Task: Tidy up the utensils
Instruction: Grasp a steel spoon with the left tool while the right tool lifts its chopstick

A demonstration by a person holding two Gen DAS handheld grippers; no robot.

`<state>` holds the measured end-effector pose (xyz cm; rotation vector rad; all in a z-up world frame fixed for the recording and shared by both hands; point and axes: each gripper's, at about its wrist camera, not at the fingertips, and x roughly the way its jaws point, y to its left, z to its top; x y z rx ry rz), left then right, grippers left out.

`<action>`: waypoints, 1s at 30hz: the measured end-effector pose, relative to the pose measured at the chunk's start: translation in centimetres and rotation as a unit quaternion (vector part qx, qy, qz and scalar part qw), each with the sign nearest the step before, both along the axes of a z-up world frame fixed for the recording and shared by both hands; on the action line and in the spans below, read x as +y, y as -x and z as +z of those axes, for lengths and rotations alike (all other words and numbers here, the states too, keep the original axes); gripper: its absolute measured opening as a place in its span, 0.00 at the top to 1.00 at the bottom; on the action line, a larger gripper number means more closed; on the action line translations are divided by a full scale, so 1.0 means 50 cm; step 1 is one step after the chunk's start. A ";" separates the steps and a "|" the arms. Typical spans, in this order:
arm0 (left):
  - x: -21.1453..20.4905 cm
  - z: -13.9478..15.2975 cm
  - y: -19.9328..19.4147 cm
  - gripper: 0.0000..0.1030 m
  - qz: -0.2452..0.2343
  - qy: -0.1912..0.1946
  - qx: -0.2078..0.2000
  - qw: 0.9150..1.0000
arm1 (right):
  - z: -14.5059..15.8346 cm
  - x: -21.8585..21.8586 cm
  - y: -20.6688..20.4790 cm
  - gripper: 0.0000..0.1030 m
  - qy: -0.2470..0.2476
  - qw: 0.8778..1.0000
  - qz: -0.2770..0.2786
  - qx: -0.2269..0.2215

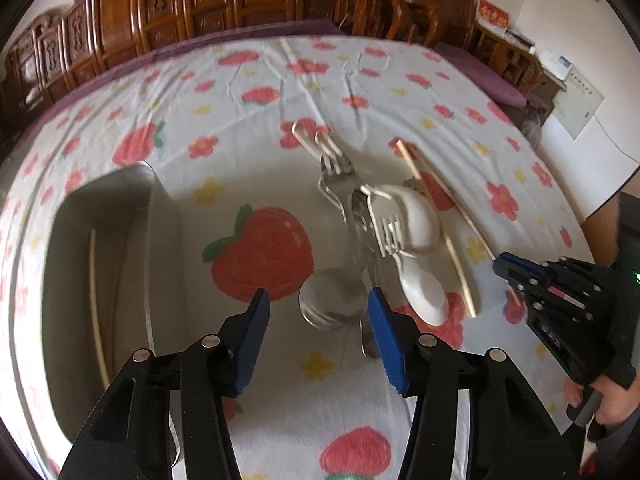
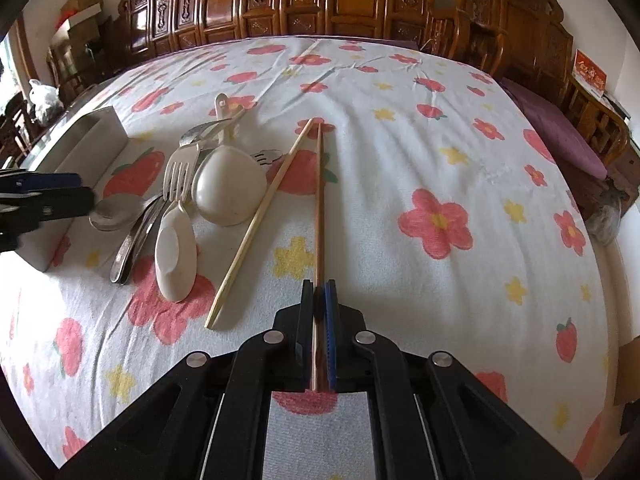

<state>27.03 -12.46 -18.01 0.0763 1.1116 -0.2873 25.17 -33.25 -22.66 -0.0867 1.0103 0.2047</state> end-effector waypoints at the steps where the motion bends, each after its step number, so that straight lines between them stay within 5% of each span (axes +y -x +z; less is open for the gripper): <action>1: 0.000 -0.006 -0.006 0.53 0.002 0.004 0.010 1.000 | 0.001 0.000 0.001 0.94 0.001 1.000 0.003 -0.001; 9: 0.002 -0.044 -0.029 0.55 0.032 0.025 0.058 0.997 | -0.001 -0.008 0.002 0.94 -0.013 1.000 0.011 -0.001; 13: -0.001 -0.046 -0.029 0.70 0.033 0.034 0.063 0.997 | -0.001 -0.008 0.004 0.94 -0.014 1.000 0.011 -0.007; 19: 0.007 -0.021 -0.016 0.98 0.035 0.042 0.046 0.997 | 0.000 -0.011 0.004 0.94 -0.016 1.000 0.019 -0.004; 30: 0.011 0.083 0.058 0.99 0.022 -0.009 -0.061 0.998 | 0.002 -0.006 0.004 0.94 -0.008 1.000 0.020 0.003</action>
